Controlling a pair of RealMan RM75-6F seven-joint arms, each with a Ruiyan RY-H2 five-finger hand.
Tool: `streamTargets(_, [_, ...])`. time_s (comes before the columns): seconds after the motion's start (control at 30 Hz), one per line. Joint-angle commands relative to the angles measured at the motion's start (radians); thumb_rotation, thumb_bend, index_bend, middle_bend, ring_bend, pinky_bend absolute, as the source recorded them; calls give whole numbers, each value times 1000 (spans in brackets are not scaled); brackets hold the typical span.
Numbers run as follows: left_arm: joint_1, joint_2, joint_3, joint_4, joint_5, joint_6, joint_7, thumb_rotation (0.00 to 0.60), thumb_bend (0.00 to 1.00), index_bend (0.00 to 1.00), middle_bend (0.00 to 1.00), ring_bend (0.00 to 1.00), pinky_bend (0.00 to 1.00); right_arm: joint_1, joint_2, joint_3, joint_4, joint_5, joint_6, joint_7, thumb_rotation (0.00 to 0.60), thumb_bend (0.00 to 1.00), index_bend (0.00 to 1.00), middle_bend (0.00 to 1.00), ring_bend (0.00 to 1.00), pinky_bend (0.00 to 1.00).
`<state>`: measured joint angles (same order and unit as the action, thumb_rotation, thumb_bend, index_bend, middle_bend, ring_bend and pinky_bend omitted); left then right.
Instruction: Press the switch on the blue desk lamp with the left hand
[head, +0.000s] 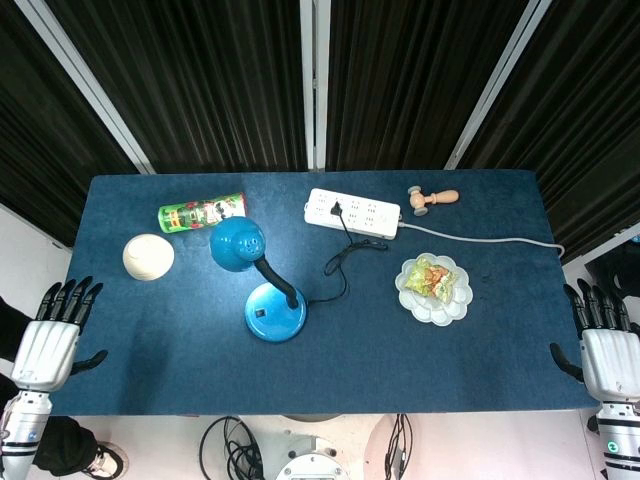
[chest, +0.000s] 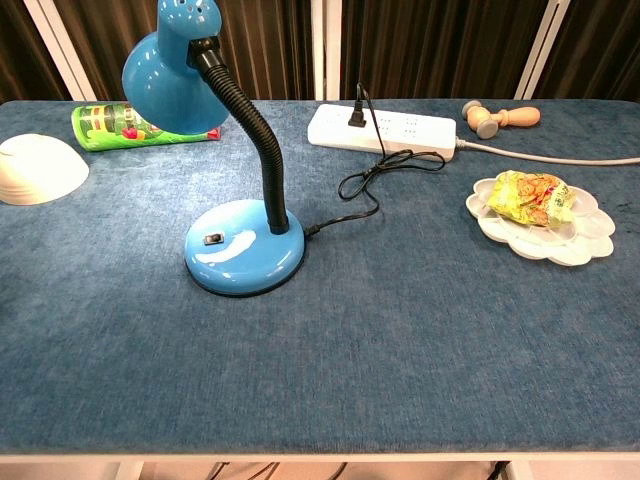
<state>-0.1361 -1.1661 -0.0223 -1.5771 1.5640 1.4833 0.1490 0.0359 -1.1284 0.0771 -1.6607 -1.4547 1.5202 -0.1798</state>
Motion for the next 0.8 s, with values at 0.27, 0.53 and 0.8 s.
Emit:
streamTargets(0.27, [2, 6, 8, -5, 10, -1, -12, 600, 28, 0, 0, 0, 0, -8, 2, -3, -3, -11, 16, 4, 600, 212, 0, 0, 0, 0])
streamTargets(0.53, [-3, 19, 13, -26, 28, -1, -15, 600, 28, 0, 0, 0, 0, -17, 14, 3, -10, -13, 35, 14, 600, 212, 0, 0, 0, 0])
streamTargets(0.8, [-29, -24, -2, 1, 65, 4, 19, 600, 141, 13, 384, 392, 465, -23, 16, 3, -6, -13, 40, 20, 600, 216, 0, 0, 0, 0])
